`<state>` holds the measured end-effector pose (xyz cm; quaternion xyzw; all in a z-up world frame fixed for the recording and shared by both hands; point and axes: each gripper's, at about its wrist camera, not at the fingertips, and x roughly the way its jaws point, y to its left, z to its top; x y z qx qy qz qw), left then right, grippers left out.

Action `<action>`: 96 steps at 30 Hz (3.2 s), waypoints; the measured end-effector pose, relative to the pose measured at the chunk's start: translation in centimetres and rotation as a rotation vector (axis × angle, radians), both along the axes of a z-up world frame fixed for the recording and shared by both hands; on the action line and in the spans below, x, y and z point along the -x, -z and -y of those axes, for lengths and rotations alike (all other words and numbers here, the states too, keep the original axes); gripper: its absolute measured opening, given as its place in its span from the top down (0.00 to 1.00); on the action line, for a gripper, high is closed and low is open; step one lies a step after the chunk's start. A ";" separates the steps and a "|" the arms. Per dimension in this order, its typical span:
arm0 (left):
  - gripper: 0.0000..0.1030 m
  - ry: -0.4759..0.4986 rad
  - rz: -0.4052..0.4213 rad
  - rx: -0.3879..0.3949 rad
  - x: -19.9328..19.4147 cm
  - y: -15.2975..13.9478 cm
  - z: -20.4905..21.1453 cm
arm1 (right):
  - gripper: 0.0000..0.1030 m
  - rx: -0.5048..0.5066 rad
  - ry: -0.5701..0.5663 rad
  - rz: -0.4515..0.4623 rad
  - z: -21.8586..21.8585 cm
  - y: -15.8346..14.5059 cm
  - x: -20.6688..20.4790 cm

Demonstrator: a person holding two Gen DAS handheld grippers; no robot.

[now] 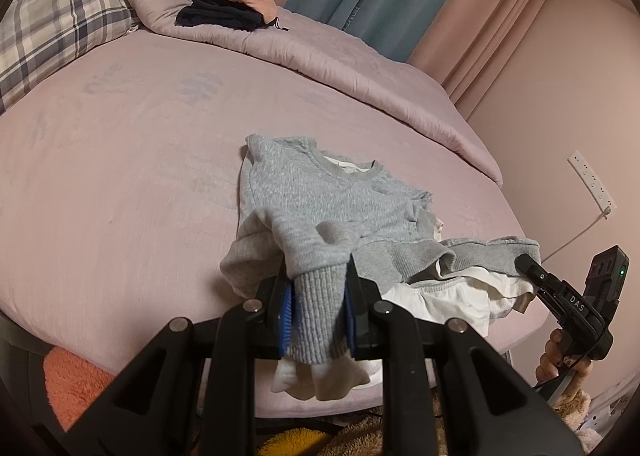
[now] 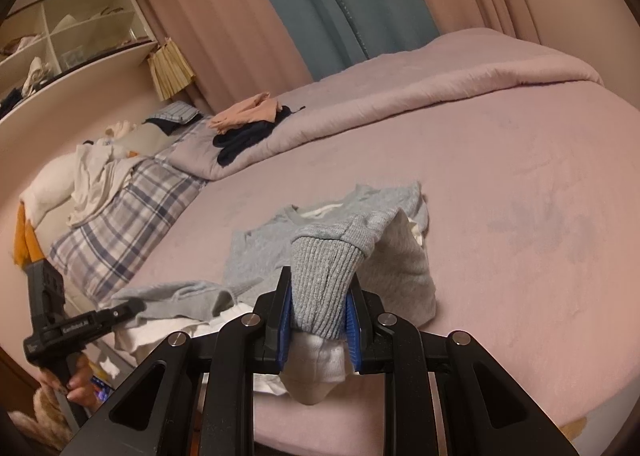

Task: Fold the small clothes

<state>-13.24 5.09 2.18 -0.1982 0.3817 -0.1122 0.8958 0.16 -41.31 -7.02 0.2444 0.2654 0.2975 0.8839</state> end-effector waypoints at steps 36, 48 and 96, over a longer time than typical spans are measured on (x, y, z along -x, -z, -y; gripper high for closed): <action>0.81 -0.049 -0.030 -0.030 -12.9 1.2 -0.3 | 0.78 -0.035 -0.008 -0.040 -2.1 -0.8 -8.9; 0.80 -0.071 -0.124 -0.044 -18.5 3.9 -0.3 | 0.78 0.011 -0.004 -0.135 -3.4 0.9 -13.6; 0.82 -0.089 -0.176 0.135 -21.8 4.9 -1.1 | 0.76 -0.030 -0.050 -0.148 -3.6 1.3 -16.6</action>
